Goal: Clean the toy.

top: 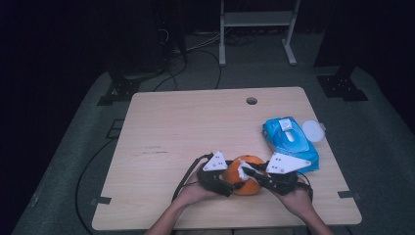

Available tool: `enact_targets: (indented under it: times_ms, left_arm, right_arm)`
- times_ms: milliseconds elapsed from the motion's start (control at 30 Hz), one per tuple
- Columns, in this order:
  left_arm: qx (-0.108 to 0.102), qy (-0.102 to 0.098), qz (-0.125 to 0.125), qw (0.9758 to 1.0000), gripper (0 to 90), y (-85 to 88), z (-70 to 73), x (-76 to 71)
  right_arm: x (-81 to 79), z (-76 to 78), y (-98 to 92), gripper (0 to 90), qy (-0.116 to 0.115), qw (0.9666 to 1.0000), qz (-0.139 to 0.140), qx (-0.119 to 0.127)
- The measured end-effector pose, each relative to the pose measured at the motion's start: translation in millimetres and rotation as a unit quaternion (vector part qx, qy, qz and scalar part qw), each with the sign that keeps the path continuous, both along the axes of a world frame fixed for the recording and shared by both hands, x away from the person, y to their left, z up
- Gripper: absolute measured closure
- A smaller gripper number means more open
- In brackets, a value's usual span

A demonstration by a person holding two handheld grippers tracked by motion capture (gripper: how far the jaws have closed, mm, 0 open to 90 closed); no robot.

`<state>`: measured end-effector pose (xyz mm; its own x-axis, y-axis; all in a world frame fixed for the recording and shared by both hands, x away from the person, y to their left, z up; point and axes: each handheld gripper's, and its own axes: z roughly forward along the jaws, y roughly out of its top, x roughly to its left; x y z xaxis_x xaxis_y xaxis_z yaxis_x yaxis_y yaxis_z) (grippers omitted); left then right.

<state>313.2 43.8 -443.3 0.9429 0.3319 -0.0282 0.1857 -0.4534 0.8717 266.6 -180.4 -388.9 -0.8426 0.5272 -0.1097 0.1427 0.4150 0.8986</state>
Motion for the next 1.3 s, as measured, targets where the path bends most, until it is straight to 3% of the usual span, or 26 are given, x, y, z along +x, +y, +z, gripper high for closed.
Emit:
enact_targets:
  times_ms: [100,167,333,467,500,567,633,733,767,800,900,1000,1100,1200,1300]
  left_arm:
    - [-0.004,0.002,0.003,1.0000,26.0,1.2,-0.4,-0.7]
    - [-0.025,0.017,0.012,0.9995,31.8,2.3,0.8,-1.6]
    - [-0.042,0.009,0.014,0.9990,39.7,-0.9,5.8,-5.1]
    - [-0.060,0.015,0.013,0.9980,42.5,3.6,19.2,-6.8]
    - [-0.062,0.009,0.012,0.9979,42.6,6.5,24.8,-7.6]
    - [-0.054,-0.012,0.018,0.9983,42.8,11.0,34.2,-11.1]
    - [-0.046,-0.013,0.022,0.9986,42.8,15.5,37.4,-10.4]
    - [-0.018,-0.008,0.024,0.9995,42.2,20.5,33.9,-7.6]
    - [-0.018,-0.008,0.024,0.9995,41.8,20.5,33.9,-7.6]
    - [0.004,-0.006,0.023,0.9997,41.0,19.7,28.2,-6.1]
    - [0.006,-0.007,0.027,0.9996,36.8,15.2,25.0,-6.4]
    - [0.010,-0.010,0.030,0.9994,31.2,8.6,22.9,-6.5]
    - [0.017,-0.018,0.033,0.9991,27.9,3.3,20.7,-7.9]
    - [0.005,-0.013,0.038,0.9992,27.6,5.1,18.8,-7.6]
    - [-0.005,-0.021,0.021,0.9995,22.2,7.8,20.1,-6.7]
  right_arm:
    - [0.5,-1.4,4.1,80.3,-0.003,0.9999,0.004,-0.010]
    - [3.6,0.2,-5.3,80.2,0.003,1.0000,-0.009,0.001]
    - [7.0,-2.0,-33.4,80.2,0.014,0.9991,-0.037,0.017]
    - [4.5,3.4,-34.5,80.3,0.004,0.9987,-0.042,0.028]
    - [4.4,4.6,-33.1,80.3,0.002,0.9985,-0.042,0.036]
    - [6.6,7.6,-32.6,80.4,0.003,0.9974,-0.036,0.063]
    - [10.2,9.7,-29.9,80.4,0.010,0.9964,-0.029,0.078]
    - [15.9,4.0,-23.2,80.3,0.021,0.9971,-0.025,0.069]
    - [18.2,-0.6,-21.7,80.3,0.028,0.9972,-0.025,0.064]
    - [21.0,-7.1,-20.8,80.3,0.039,0.9974,-0.027,0.055]
    - [23.2,-15.1,-22.6,80.4,0.052,0.9967,-0.034,0.052]
    - [17.4,-8.9,-14.9,80.4,0.033,0.9981,-0.039,0.033]
    - [11.6,-7.0,1.5,80.3,0.017,0.9994,-0.020,0.022]
    - [10.5,-7.2,6.6,80.3,0.015,0.9996,-0.018,0.018]
    - [14.2,-10.3,-3.1,80.4,0.022,0.9994,-0.021,0.019]
